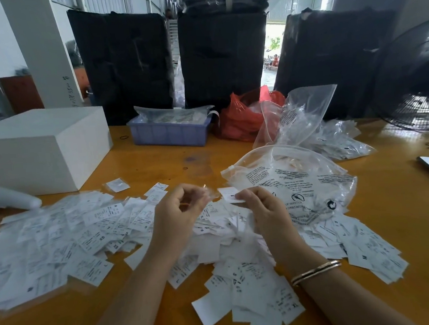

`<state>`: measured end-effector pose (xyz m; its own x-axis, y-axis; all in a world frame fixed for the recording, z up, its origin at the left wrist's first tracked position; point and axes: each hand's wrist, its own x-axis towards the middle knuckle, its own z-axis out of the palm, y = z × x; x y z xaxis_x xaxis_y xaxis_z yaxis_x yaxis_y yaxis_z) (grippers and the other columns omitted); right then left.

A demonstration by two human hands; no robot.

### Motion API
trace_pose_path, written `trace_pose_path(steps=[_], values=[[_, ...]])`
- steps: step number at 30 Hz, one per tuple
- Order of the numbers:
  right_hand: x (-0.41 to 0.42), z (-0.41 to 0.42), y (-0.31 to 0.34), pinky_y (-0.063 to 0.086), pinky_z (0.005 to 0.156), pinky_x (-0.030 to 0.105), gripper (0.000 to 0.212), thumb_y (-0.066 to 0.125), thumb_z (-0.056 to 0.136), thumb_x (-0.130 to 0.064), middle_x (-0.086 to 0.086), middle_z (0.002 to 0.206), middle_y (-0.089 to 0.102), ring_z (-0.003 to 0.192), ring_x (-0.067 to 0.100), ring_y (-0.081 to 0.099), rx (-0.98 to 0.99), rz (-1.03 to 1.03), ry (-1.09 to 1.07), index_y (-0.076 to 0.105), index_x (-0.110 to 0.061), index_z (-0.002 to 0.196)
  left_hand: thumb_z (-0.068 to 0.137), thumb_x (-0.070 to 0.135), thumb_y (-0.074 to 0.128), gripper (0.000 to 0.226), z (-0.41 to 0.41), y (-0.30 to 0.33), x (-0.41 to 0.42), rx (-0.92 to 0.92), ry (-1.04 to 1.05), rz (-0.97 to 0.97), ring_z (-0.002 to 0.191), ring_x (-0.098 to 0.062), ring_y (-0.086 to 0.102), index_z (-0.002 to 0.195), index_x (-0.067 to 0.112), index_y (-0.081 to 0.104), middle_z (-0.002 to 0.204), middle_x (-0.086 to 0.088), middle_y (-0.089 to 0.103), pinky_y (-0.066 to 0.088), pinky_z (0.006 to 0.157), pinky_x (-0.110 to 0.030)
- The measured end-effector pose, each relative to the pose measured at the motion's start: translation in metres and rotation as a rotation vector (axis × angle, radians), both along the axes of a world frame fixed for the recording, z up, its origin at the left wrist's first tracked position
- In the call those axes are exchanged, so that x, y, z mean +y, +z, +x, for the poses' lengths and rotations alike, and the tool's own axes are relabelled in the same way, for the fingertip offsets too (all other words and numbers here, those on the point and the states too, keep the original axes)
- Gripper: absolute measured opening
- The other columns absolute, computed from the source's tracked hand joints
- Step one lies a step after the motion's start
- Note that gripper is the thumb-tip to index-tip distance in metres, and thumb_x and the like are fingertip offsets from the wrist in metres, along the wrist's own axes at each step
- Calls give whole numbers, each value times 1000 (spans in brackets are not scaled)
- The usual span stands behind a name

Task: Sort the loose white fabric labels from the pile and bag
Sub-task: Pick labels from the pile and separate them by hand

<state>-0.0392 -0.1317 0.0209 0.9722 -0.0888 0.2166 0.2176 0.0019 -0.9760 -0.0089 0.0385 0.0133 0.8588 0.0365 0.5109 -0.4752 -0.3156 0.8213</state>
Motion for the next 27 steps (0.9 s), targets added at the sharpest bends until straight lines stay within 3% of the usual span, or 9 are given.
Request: trace_pose_path(steps=[3, 5, 8, 10, 12, 16, 22, 24, 27], values=[[-5, 0, 1, 28, 39, 12, 5, 66, 87, -16, -8, 52, 55, 37, 1, 35, -25, -71, -38, 63, -13, 84, 80, 33, 69, 10, -1, 0, 0, -47, -32, 43, 78, 5, 61, 83, 36, 60, 82, 16, 65, 49, 64, -8], [-10, -1, 3, 27, 41, 15, 12, 67, 87, -14, -6, 50, 47, 40, 2, 32, -46, -194, -73, 62, -20, 96, 81, 30, 69, 11, -1, 0, 1, -57, -46, 50, 80, 2, 62, 86, 35, 61, 84, 15, 66, 50, 66, -11], [-17, -4, 8, 39, 45, 27, 31, 66, 88, -20, 3, 60, 62, 48, 20, 45, -51, -301, -82, 52, -36, 110, 79, 40, 64, 11, -2, 3, 1, -50, -78, 17, 81, 4, 62, 88, 34, 63, 85, 19, 68, 49, 65, -9], [-19, -6, 13, 53, 61, 37, 22, 65, 88, -19, -6, 79, 73, 66, 24, 63, -54, -330, -106, 56, -30, 106, 79, 42, 62, 12, -4, 4, 0, -50, -103, -5, 82, 5, 64, 88, 36, 64, 88, 26, 67, 48, 64, -7], [-21, -7, 17, 55, 68, 40, 13, 65, 88, -17, -9, 80, 71, 74, 23, 65, -100, -356, -150, 63, -30, 91, 77, 44, 61, 15, -6, 6, 0, -50, -125, -31, 81, 4, 65, 89, 36, 65, 87, 28, 69, 49, 64, -8], [-24, -8, 20, 44, 50, 12, 23, 63, 88, -12, -15, 74, 69, 58, -1, 57, -158, -223, -167, 69, -33, 82, 78, 47, 55, 14, -8, 8, -1, -37, -143, -20, 72, 6, 64, 87, 40, 64, 85, 32, 68, 49, 58, -9], [-31, -8, 26, 48, 59, 10, 31, 61, 89, -9, -22, 82, 70, 77, -1, 64, -309, -257, -186, 66, -39, 80, 70, 56, 57, 27, -8, 11, 0, 46, -242, -14, 83, 8, 64, 82, 35, 69, 85, 30, 69, 46, 66, -5], [-33, -10, 27, 49, 55, 15, 33, 61, 89, -10, -26, 81, 68, 72, 7, 63, -347, -330, -178, 65, -41, 81, 71, 54, 59, 24, -9, 10, 1, 100, -291, -7, 82, 7, 64, 83, 36, 69, 84, 26, 70, 46, 67, -5], [-39, -11, 28, 50, 59, 40, 33, 62, 89, -11, -24, 81, 68, 71, 31, 59, -346, -437, -161, 64, -43, 82, 69, 54, 62, 22, -9, 10, 0, 185, -383, 4, 83, 3, 67, 76, 36, 72, 85, 21, 72, 47, 67, -6]])
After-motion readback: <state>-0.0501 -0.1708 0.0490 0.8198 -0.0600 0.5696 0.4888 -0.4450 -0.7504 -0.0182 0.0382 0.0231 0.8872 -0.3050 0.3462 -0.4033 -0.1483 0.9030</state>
